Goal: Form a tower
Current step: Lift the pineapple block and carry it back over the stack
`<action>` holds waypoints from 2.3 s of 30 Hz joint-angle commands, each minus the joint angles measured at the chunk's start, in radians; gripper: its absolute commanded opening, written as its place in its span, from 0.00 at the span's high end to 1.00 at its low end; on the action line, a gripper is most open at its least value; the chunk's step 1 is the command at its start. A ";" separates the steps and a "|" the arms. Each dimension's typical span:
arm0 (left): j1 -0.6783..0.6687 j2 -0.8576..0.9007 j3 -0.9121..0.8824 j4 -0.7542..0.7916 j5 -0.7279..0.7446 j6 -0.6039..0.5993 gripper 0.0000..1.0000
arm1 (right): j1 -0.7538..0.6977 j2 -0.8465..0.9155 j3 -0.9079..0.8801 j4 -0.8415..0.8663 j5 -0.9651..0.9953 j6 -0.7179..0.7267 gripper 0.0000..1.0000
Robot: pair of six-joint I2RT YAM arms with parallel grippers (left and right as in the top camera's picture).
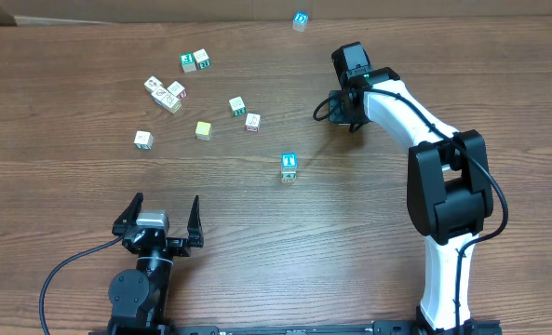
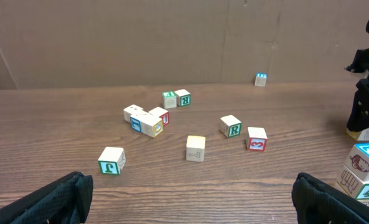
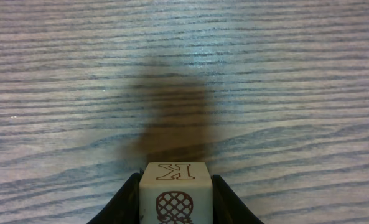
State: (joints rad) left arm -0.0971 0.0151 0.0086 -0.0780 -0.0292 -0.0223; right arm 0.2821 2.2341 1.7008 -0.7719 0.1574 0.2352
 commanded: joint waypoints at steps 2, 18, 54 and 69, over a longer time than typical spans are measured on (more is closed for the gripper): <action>0.007 -0.010 -0.003 0.002 0.008 0.016 0.01 | -0.001 -0.036 0.011 -0.027 -0.001 -0.001 0.77; 0.007 -0.010 -0.003 0.002 0.008 0.016 0.00 | 0.094 -0.325 0.132 -0.333 -0.186 0.019 0.79; 0.007 -0.010 -0.003 0.002 0.008 0.016 0.00 | 0.404 -0.340 0.002 -0.388 -0.019 0.315 0.82; 0.007 -0.010 -0.003 0.002 0.008 0.016 0.01 | 0.404 -0.322 -0.075 -0.291 0.026 0.315 0.82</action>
State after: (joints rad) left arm -0.0971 0.0151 0.0086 -0.0780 -0.0292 -0.0223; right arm 0.6842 1.8942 1.6310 -1.0695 0.1432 0.5430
